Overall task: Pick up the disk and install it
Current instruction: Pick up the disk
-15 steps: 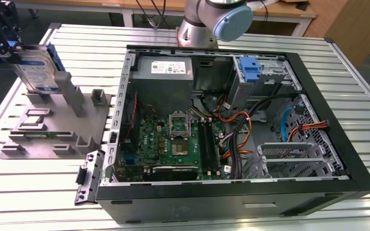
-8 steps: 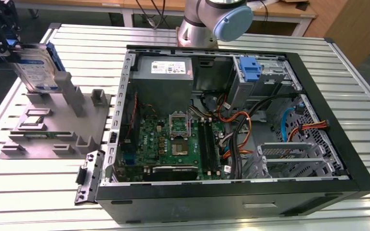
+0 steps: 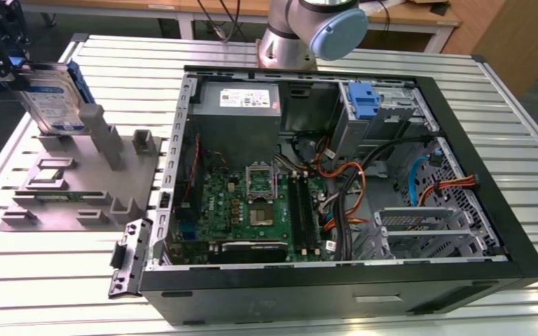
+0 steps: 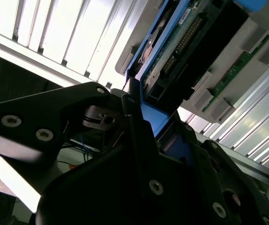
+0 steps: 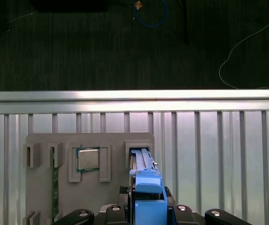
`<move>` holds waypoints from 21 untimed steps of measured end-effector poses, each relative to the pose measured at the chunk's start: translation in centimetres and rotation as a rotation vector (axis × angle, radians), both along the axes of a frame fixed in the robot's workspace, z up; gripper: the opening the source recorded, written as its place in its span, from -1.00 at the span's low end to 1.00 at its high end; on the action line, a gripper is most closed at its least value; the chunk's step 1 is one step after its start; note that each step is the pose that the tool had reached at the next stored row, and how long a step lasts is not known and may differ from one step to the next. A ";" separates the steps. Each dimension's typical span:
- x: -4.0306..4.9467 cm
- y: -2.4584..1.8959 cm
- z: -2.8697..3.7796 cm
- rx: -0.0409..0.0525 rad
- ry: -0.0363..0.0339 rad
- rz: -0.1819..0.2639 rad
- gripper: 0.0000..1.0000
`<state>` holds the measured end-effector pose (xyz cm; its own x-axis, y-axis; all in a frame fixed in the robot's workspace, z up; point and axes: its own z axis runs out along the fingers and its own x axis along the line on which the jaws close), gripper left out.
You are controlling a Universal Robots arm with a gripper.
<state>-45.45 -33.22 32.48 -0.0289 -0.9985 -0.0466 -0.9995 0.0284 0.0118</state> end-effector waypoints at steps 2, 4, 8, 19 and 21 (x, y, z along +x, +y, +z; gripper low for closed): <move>0.00 0.00 0.02 -0.0001 0.0000 0.000 -0.27; 0.00 0.00 0.06 -0.0001 0.0000 0.000 -0.27; 0.00 0.00 0.14 0.0000 0.0000 0.000 -0.27; 0.00 0.00 0.34 0.0000 -0.0001 0.000 -0.27; 0.00 0.00 0.36 0.0000 0.0000 0.000 -0.27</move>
